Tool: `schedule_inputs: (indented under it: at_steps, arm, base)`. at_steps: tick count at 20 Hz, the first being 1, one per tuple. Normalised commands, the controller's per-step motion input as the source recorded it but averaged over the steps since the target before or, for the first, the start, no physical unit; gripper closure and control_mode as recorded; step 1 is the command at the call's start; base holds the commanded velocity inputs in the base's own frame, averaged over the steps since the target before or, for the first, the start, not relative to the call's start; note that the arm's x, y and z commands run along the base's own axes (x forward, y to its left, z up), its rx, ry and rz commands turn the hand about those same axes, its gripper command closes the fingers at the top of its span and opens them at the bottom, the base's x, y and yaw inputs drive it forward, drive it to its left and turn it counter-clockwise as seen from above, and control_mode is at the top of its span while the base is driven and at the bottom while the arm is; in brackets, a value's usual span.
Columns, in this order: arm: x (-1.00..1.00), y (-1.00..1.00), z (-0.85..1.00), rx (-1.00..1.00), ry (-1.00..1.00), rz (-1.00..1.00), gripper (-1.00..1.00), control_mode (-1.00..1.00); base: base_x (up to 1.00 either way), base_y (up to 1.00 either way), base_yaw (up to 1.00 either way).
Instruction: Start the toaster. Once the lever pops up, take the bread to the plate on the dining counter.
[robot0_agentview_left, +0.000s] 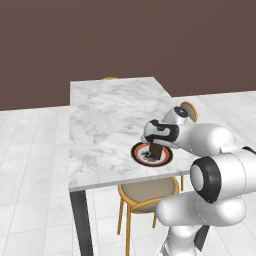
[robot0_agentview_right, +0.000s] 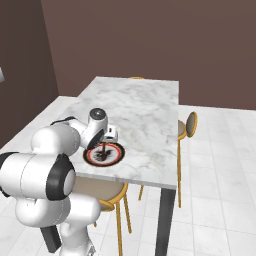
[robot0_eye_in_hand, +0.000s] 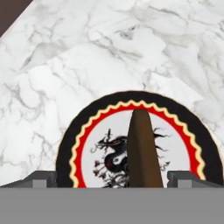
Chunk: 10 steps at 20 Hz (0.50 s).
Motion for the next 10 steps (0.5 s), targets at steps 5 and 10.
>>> schedule_inputs:
  at_steps: [5, 10]
  arm:
    - [0.00, 0.02, 0.00, 0.00, 0.00, 0.00, -1.00, -1.00]
    - [0.00, 0.00, 0.02, 0.00, 0.00, 0.00, -1.00, -1.00]
  base:
    - [0.00, 0.00, 0.00]
    - [0.00, 0.00, 0.00]
